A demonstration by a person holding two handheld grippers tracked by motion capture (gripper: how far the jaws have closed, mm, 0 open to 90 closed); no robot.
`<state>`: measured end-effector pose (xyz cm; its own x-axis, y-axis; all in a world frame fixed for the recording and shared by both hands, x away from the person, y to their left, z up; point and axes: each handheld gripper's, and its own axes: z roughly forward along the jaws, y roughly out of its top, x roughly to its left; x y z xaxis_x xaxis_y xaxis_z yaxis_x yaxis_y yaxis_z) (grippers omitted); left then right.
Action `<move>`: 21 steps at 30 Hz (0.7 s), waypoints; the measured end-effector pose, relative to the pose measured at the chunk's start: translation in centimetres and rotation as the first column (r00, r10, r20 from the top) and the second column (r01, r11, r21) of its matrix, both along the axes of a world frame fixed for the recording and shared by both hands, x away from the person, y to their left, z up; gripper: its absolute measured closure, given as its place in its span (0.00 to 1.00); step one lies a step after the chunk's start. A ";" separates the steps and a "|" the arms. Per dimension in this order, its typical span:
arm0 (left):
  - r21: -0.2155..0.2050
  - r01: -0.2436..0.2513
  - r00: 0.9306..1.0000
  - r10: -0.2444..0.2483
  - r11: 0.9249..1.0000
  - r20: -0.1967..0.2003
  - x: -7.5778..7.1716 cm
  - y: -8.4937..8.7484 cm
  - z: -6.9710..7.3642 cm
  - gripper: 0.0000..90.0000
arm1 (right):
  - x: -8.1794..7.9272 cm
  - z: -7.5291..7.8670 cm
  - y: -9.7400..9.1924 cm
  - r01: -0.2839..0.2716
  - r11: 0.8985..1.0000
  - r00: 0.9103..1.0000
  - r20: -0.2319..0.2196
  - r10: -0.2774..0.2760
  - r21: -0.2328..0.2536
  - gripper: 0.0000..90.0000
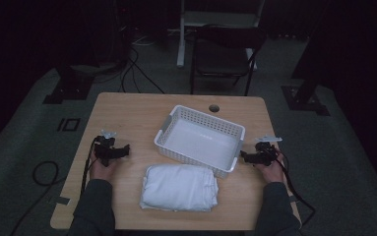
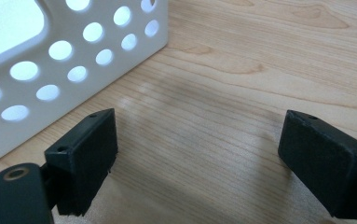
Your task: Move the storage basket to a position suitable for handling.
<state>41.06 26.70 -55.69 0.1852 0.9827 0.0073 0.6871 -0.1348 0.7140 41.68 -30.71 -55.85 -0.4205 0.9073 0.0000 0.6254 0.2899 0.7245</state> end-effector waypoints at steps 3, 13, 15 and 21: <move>-0.001 -0.002 1.000 0.002 1.000 0.000 0.1 0.1 0.0 0.16 | -0.1 0.0 0.0 0.003 1.000 1.000 0.000 -0.003 0.002 0.13; 0.001 -0.004 1.000 0.004 1.000 -0.001 0.1 0.0 0.0 0.16 | -0.9 0.5 -0.3 0.032 0.999 0.999 0.003 -0.032 0.029 0.24; 0.002 -0.004 1.000 0.004 1.000 0.000 0.1 0.0 0.0 0.16 | -1.1 0.9 -0.2 0.031 0.999 0.999 0.013 -0.031 0.036 0.25; 0.002 -0.004 1.000 0.004 1.000 0.000 0.0 0.0 0.0 0.16 | -1.8 2.1 0.0 0.030 0.998 0.998 0.054 -0.033 0.052 0.28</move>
<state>41.10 26.70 -55.68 0.1811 0.9834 0.0088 0.6880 -0.1331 0.7134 39.85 -30.76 -53.78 -0.3923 0.9195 0.0246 0.5929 0.2323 0.7710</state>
